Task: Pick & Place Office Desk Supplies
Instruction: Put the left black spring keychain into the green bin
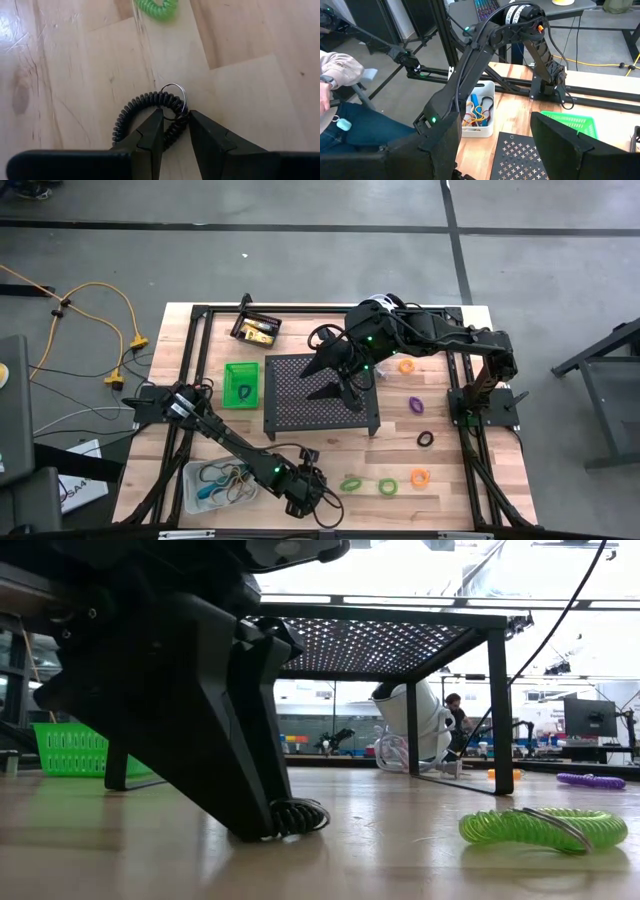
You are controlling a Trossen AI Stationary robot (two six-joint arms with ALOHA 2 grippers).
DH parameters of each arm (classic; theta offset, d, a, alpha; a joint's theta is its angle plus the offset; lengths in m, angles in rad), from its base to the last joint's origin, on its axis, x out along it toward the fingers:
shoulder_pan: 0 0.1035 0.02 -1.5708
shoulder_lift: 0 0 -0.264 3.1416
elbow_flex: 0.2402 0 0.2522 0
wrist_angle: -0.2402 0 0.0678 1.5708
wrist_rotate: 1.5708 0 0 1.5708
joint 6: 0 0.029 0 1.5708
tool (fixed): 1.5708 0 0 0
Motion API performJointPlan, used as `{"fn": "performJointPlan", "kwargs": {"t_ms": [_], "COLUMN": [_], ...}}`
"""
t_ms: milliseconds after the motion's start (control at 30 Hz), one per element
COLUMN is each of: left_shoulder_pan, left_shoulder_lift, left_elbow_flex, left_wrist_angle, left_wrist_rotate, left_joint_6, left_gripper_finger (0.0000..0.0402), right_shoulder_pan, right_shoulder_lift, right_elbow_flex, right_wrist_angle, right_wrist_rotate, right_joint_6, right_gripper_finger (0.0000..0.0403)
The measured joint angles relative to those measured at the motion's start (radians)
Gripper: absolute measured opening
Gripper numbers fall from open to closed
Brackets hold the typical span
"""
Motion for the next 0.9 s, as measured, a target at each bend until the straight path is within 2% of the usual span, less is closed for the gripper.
{"fn": "performJointPlan", "kwargs": {"t_ms": [167, 500, 900], "left_shoulder_pan": [0.000, 0.000, -0.005], "left_shoulder_lift": [0.000, 0.000, 0.000], "left_elbow_flex": [0.000, 0.000, 0.001], "left_wrist_angle": [-0.002, -0.003, -0.007], "left_wrist_rotate": [-0.003, -0.003, -0.002], "left_joint_6": [-0.025, -0.044, -0.087], "left_gripper_finger": [0.0080, 0.0014, 0.0007], "right_shoulder_pan": [0.000, 0.000, 0.000], "right_shoulder_lift": [0.000, 0.000, 0.000], "right_elbow_flex": [0.000, 0.000, 0.000], "right_wrist_angle": [0.000, 0.000, 0.000], "right_wrist_rotate": [0.000, 0.000, 0.000], "right_joint_6": [0.000, 0.000, 0.000], "right_gripper_finger": [0.0231, 0.0231, 0.0231]}}
